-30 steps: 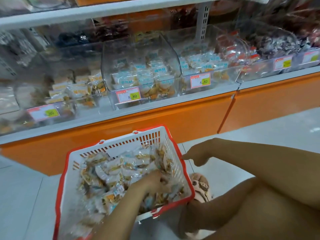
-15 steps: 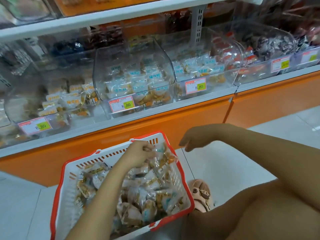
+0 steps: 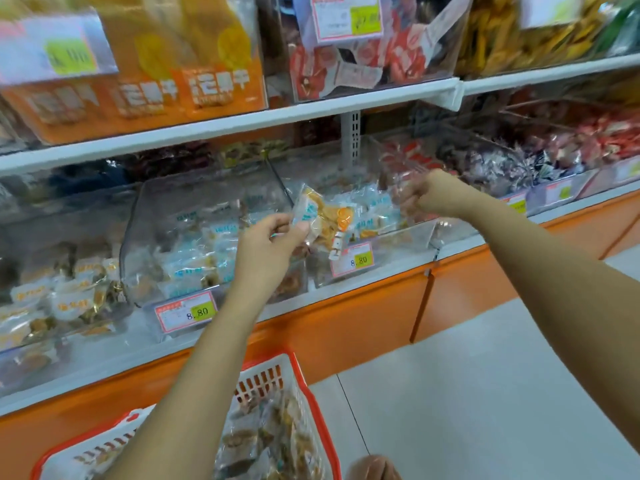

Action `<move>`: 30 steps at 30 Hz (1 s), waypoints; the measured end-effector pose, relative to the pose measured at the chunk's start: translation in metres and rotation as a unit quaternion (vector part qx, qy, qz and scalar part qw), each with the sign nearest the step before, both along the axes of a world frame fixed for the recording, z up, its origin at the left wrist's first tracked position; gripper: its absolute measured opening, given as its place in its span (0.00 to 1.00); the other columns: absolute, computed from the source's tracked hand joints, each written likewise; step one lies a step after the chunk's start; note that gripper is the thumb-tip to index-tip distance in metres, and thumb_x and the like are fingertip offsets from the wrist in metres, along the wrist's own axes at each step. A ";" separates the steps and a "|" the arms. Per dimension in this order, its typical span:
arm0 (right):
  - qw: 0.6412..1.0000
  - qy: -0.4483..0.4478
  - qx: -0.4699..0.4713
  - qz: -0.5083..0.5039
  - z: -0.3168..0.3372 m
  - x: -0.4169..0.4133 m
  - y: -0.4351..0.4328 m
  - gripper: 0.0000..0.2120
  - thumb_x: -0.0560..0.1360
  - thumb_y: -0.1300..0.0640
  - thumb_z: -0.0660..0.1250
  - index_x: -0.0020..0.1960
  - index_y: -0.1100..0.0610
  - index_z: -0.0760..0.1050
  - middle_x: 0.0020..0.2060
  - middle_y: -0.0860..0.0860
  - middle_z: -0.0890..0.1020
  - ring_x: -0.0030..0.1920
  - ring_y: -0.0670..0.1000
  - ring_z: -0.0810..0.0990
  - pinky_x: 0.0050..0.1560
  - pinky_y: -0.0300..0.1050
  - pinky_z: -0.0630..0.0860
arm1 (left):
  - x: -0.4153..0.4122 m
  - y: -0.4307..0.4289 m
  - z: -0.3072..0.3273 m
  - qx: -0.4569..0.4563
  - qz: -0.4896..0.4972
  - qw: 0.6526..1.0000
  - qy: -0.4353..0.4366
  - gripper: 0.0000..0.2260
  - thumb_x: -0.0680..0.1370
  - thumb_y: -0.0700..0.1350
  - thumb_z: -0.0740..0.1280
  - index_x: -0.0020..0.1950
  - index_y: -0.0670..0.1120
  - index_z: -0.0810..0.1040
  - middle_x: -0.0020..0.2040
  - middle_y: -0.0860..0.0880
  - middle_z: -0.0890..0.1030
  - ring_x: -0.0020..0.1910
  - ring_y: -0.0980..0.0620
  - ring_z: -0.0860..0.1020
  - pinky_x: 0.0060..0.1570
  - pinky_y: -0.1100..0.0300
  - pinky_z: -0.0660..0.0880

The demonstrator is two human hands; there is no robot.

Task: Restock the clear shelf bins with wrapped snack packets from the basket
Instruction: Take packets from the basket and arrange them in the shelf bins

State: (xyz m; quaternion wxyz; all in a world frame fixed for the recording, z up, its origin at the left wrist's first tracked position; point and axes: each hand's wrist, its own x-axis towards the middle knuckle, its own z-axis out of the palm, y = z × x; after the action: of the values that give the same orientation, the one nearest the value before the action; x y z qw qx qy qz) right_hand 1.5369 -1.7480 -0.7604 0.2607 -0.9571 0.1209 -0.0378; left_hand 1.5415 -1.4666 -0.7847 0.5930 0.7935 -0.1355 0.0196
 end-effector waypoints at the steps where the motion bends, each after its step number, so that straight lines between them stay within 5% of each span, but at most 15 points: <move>1: 0.998 0.050 -0.022 0.022 -0.004 0.008 -0.001 0.11 0.74 0.61 0.71 0.55 0.61 0.81 0.54 0.54 0.82 0.49 0.51 0.78 0.52 0.44 0.74 | 0.007 -0.006 0.002 0.006 0.000 1.000 -0.008 0.10 0.77 0.48 0.68 0.56 0.46 0.80 0.49 0.52 0.83 0.45 0.55 0.82 0.41 0.66 0.77; 3: 0.989 0.139 -0.020 0.040 -0.010 0.024 -0.007 0.11 0.72 0.54 0.74 0.52 0.57 0.83 0.54 0.52 0.82 0.54 0.51 0.79 0.62 0.47 0.74 | 0.020 -0.016 0.006 0.027 0.004 0.999 -0.021 0.11 0.77 0.50 0.68 0.57 0.48 0.80 0.50 0.53 0.82 0.49 0.53 0.81 0.50 0.56 0.78; 6: 0.966 0.239 0.089 0.038 -0.013 0.045 -0.013 0.08 0.70 0.58 0.75 0.49 0.55 0.83 0.53 0.49 0.82 0.56 0.51 0.79 0.65 0.46 0.72 | 0.038 -0.024 0.009 0.040 0.003 0.999 -0.034 0.08 0.76 0.49 0.69 0.54 0.50 0.78 0.48 0.54 0.80 0.50 0.51 0.79 0.53 0.52 0.78; 9: 0.964 0.262 0.016 0.049 -0.022 0.061 -0.019 0.11 0.69 0.58 0.77 0.50 0.53 0.81 0.55 0.52 0.81 0.57 0.55 0.79 0.63 0.52 0.75 | 0.052 -0.026 0.012 0.061 0.001 0.997 -0.037 0.11 0.76 0.48 0.70 0.58 0.49 0.78 0.50 0.53 0.80 0.50 0.50 0.80 0.54 0.52 0.78; 11: 0.973 0.221 -0.007 0.061 -0.022 0.058 -0.021 0.16 0.68 0.55 0.77 0.54 0.53 0.80 0.49 0.49 0.82 0.52 0.53 0.80 0.59 0.51 0.76 | 0.060 -0.026 0.011 0.060 -0.002 0.998 -0.027 0.09 0.76 0.49 0.70 0.55 0.51 0.77 0.50 0.53 0.80 0.50 0.48 0.81 0.54 0.50 0.78; 14: 0.980 0.104 0.134 0.102 -0.010 0.045 -0.028 0.04 0.71 0.59 0.75 0.42 0.55 0.80 0.34 0.45 0.81 0.35 0.44 0.78 0.44 0.41 0.73 | 0.068 -0.026 0.008 0.044 -0.008 0.999 -0.007 0.09 0.76 0.48 0.70 0.54 0.51 0.77 0.50 0.52 0.80 0.46 0.47 0.82 0.52 0.47 0.79; 16: 0.977 0.015 0.174 0.126 0.007 0.039 -0.025 0.05 0.72 0.61 0.73 0.39 0.55 0.79 0.32 0.49 0.82 0.33 0.44 0.78 0.42 0.38 0.73 | 0.070 -0.027 0.005 0.022 -0.009 1.000 0.001 0.11 0.76 0.47 0.70 0.56 0.46 0.78 0.48 0.50 0.81 0.41 0.48 0.83 0.51 0.48 0.80; 19: 0.985 -0.051 0.078 0.143 0.037 0.044 -0.012 0.02 0.70 0.62 0.75 0.41 0.57 0.82 0.36 0.50 0.85 0.36 0.42 0.82 0.42 0.33 0.76 | 0.071 -0.027 0.003 -0.009 -0.002 1.000 0.010 0.13 0.76 0.46 0.69 0.59 0.44 0.78 0.45 0.51 0.82 0.38 0.50 0.83 0.46 0.56 0.80; 24: 0.932 0.103 -0.241 0.251 0.029 0.067 0.041 0.04 0.73 0.61 0.72 0.47 0.57 0.83 0.42 0.46 0.84 0.41 0.44 0.82 0.47 0.36 0.78 | 0.071 -0.029 0.000 -0.056 0.020 0.998 0.025 0.13 0.77 0.46 0.68 0.61 0.45 0.77 0.49 0.51 0.82 0.35 0.56 0.82 0.35 0.70 0.76; 27: 0.921 0.154 -0.221 0.282 -0.006 0.073 0.061 0.05 0.70 0.63 0.74 0.46 0.60 0.84 0.42 0.52 0.86 0.42 0.49 0.84 0.50 0.46 0.81 | 0.070 -0.028 0.001 -0.077 0.028 0.996 0.034 0.12 0.78 0.45 0.68 0.60 0.45 0.76 0.49 0.51 0.82 0.34 0.59 0.81 0.35 0.71 0.76; 30: 0.959 0.127 -0.076 0.243 -0.007 0.062 0.050 0.05 0.68 0.60 0.77 0.43 0.55 0.84 0.42 0.48 0.85 0.41 0.43 0.82 0.43 0.36 0.79 | 0.070 -0.028 0.001 -0.079 0.031 0.996 0.035 0.12 0.78 0.45 0.68 0.60 0.45 0.76 0.47 0.52 0.81 0.34 0.60 0.81 0.36 0.70 0.77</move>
State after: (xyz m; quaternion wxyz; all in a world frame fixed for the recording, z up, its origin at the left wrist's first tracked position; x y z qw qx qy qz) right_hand 1.5986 -1.6980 -0.7669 0.1707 -0.9715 -0.0866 0.1396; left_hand 1.6119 -1.4942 -0.7837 0.6575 0.7480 -0.0878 0.0213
